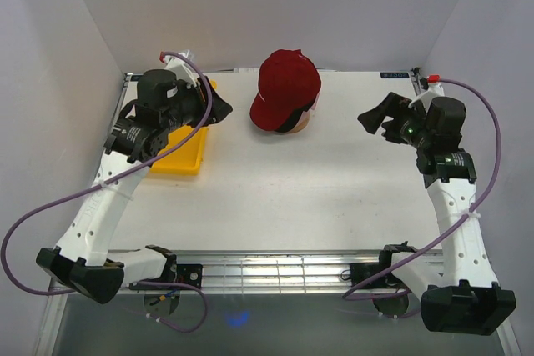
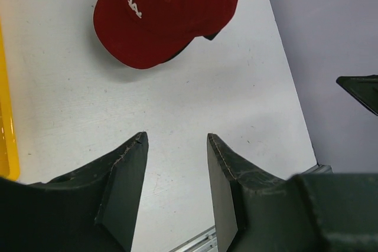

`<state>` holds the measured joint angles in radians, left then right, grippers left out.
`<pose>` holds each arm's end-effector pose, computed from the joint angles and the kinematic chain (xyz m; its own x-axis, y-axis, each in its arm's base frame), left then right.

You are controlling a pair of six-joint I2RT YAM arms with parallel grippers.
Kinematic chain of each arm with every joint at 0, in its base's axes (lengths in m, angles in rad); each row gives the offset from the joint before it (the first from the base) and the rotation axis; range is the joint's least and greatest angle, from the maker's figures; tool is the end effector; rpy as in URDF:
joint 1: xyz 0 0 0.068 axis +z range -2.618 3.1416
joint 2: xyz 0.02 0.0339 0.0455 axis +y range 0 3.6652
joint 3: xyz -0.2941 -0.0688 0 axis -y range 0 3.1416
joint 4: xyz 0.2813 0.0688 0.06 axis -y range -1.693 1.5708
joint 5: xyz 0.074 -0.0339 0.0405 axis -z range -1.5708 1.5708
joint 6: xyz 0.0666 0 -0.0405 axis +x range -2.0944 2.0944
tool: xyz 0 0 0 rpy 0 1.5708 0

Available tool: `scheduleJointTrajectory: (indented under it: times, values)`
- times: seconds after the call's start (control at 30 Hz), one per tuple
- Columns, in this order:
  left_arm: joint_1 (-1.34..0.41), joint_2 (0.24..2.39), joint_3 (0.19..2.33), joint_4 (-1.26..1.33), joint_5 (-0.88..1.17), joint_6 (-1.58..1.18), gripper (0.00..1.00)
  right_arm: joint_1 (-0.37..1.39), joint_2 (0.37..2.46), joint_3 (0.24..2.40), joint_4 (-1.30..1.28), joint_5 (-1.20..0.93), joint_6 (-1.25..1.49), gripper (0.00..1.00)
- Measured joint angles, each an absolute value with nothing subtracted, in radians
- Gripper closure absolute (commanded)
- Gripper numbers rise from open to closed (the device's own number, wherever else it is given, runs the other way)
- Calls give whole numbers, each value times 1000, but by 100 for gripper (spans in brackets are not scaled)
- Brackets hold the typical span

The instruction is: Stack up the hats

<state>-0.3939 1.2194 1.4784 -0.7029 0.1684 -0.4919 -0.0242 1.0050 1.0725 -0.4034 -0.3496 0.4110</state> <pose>0.2741 -0.1260 0.4597 -0.5943 -0.2572 -0.7620 0.2694 0.8291 -0.4900 0.2684 0.0163 0.3956 -0.4222 0.3857 -0.8204 -0.1439 0.8650 0.4807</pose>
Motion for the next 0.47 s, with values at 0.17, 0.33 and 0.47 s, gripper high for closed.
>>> scheduleJointTrajectory:
  times: [0.17, 0.33, 0.47]
  values:
    - [-394, 1200, 1478, -732, 125, -475, 44, -24, 956, 1063, -410, -311, 407, 11]
    - [-394, 1201, 1478, -754, 100, -474, 44, -24, 970, 1050, -416, -305, 406, 11]
    - [-394, 1201, 1478, -758, 90, -471, 43, -24, 973, 1051, -416, -292, 405, 11]
